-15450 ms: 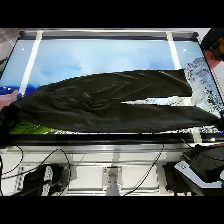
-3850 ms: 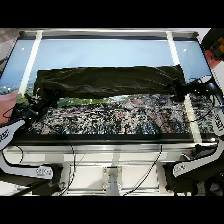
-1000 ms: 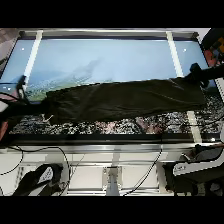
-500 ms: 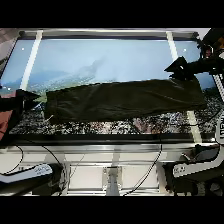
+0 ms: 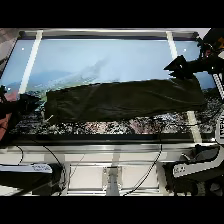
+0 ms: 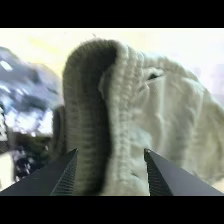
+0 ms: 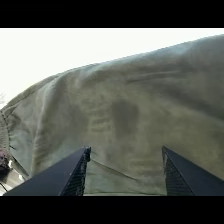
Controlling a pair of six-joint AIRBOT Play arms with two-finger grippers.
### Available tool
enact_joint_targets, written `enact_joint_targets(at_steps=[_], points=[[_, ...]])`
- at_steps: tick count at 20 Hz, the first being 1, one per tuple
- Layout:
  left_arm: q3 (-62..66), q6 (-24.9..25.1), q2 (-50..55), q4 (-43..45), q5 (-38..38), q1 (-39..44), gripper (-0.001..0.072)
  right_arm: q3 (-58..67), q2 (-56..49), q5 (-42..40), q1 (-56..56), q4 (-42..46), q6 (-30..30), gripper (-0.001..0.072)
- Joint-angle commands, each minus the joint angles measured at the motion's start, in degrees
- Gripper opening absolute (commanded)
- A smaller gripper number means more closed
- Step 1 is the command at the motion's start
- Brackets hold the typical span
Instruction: Fold the clothes and pants, and hang the long-sleeved shirts on hangers.
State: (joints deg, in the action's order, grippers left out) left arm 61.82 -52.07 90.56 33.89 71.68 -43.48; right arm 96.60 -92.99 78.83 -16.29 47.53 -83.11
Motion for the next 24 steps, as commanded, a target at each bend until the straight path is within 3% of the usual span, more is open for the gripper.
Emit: enact_joint_targets(at_steps=[1,3,4,5,9,16,20,24], points=[[1.6,2.4,0.9,1.6,-1.8,-0.1,0.0499,0.1,0.0,-0.4,0.0,-1.0,-0.3,0.0527],[2.0,2.4,1.7,1.6,-1.1,0.0,0.0512,0.1,0.0,-0.3,0.0,-1.4,-0.4,0.0539],[2.0,2.8,2.5,1.6,0.3,0.1,0.0526,0.1,0.0,-0.3,0.0,-1.7,-1.2,0.0637],[2.0,3.8,3.5,1.6,1.7,0.3,0.0528,0.1,0.0,-0.3,0.0,-2.3,-2.2,0.0685],[2.0,5.0,6.8,1.6,2.9,1.8,0.0614,0.1,0.0,-0.2,0.0,-3.0,-3.3,0.0685],[2.0,5.0,7.6,1.9,-0.3,3.6,0.0613,0.1,0.0,-0.5,2.5,-2.9,-3.4,0.0685],[2.0,5.0,8.0,9.7,-3.1,5.5,0.0614,0.1,0.0,-0.4,2.8,-3.0,-3.4,0.0684],[2.0,4.9,9.3,6.3,-1.8,6.6,0.0613,0.1,0.0,-0.4,2.8,-3.0,-3.4,0.0684]])
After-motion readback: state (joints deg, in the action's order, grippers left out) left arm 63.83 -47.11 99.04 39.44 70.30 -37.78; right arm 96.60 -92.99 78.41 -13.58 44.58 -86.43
